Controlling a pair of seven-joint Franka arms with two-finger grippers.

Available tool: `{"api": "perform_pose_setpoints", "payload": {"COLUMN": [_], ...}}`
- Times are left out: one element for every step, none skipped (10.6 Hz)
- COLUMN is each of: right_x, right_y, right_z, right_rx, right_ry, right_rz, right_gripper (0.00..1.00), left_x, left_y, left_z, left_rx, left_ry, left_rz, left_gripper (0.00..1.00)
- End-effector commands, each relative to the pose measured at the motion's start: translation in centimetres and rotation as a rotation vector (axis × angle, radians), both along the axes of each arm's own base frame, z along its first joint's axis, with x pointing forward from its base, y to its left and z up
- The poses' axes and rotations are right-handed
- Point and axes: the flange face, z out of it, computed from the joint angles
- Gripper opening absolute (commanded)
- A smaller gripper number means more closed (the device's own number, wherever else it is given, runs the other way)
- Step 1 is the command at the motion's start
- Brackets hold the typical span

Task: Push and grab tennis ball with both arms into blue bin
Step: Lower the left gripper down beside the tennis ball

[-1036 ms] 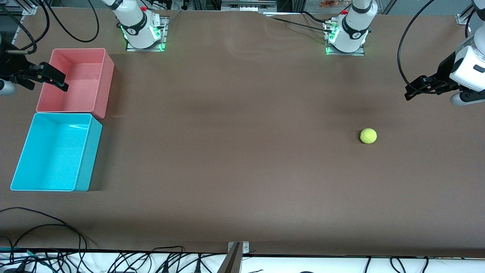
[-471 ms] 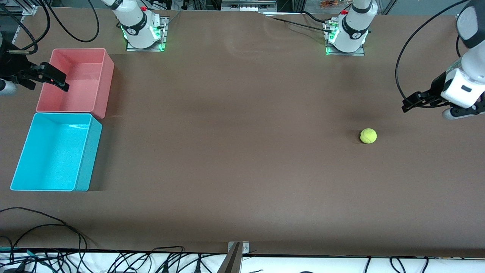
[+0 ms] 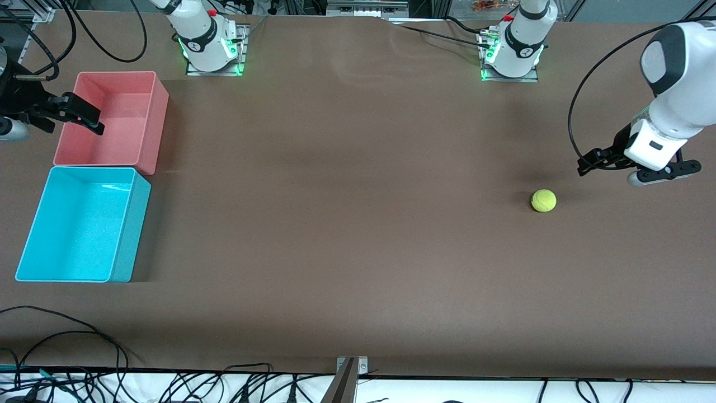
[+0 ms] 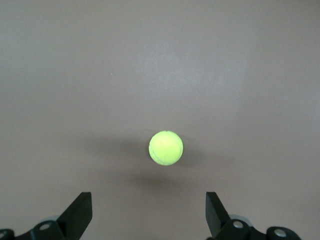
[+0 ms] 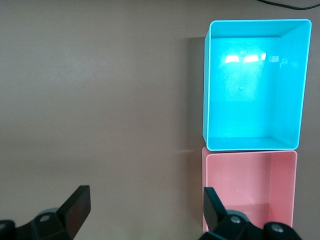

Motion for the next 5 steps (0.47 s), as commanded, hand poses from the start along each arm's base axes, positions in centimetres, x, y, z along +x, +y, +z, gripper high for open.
{"api": "perform_pose_setpoints", "payload": {"right_x": [-1.0,-0.9,-1.0,-1.0,-1.0], "right_y": [0.1,0.1,0.1,0.1,0.1], "right_z": [0.2,0.2,0.2,0.2,0.2], "right_rx": [0.002,0.002,0.002,0.002,0.002], "right_ry": [0.000,-0.002,0.001,0.001,0.000], "right_rz": [0.006,0.007,0.007,0.007,0.006], "right_gripper": [1.00,1.00,1.00,1.00,1.00], "left_x": [-0.9,-0.8,-0.8,-0.7,-1.0], "left_y": [2.4,2.4,2.4,2.3,2.3], "left_z": [-5.1,-5.6,-6.0,-6.5,-8.4], "left_rx": [-0.007,-0.007,-0.007,-0.011,-0.014], "left_ry": [-0.067,-0.059,-0.055,-0.056,-0.055], "left_rz": [-0.096,-0.099,-0.099,-0.097,-0.094], "left_gripper": [1.00,1.00,1.00,1.00,1.00]}}
